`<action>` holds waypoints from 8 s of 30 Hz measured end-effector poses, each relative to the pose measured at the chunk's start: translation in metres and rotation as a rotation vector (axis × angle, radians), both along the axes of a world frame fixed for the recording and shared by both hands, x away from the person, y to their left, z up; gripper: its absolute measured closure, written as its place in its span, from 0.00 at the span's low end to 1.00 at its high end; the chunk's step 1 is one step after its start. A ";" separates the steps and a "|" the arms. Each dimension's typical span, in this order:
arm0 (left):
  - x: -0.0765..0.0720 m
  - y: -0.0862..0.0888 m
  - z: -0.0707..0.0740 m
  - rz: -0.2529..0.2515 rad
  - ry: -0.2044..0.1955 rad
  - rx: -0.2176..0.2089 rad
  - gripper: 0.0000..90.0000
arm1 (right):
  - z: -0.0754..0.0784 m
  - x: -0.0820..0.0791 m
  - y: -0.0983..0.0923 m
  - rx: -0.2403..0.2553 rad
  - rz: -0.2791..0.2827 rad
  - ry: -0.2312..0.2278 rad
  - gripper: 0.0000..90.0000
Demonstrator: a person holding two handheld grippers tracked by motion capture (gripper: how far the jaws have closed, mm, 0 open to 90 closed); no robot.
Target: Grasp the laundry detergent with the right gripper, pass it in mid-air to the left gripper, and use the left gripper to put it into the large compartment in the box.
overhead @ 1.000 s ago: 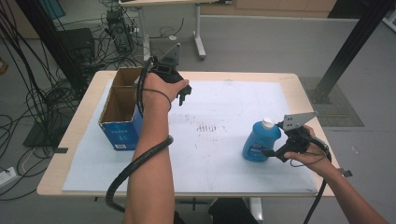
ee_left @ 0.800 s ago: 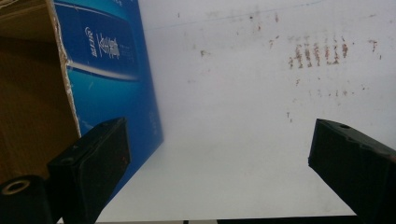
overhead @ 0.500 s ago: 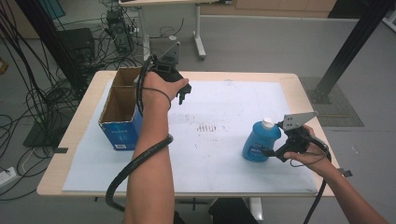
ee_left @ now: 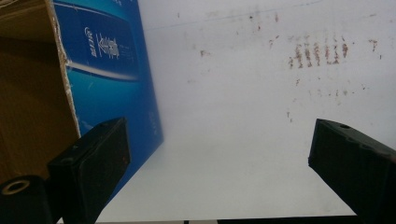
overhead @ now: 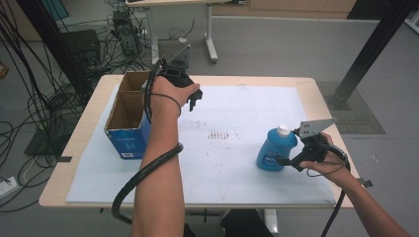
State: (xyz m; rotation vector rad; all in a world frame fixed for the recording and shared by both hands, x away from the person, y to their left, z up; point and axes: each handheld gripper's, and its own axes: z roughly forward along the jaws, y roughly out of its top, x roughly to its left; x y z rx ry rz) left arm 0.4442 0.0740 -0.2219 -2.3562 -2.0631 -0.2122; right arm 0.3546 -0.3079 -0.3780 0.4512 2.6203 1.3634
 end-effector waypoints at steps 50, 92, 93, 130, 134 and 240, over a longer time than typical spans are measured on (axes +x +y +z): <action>-0.003 0.005 -0.002 0.006 0.003 -0.007 0.07 | -0.008 -0.001 0.010 0.001 0.037 -0.030 0.37; -0.006 0.008 0.000 0.010 -0.003 0.002 0.07 | -0.009 0.000 0.008 0.010 0.021 -0.022 0.42; -0.006 0.008 0.000 0.011 -0.003 0.001 0.07 | -0.009 0.000 0.008 0.011 0.021 -0.022 0.42; -0.007 0.008 0.003 0.010 -0.006 0.006 0.07 | -0.008 0.002 0.008 0.006 0.025 -0.006 0.44; -0.007 0.008 0.003 0.010 -0.010 0.004 0.07 | -0.008 0.002 0.008 0.007 0.025 -0.004 0.44; -0.015 0.020 0.009 -0.047 -0.011 -0.035 0.08 | -0.008 0.001 0.005 0.026 0.011 0.013 0.47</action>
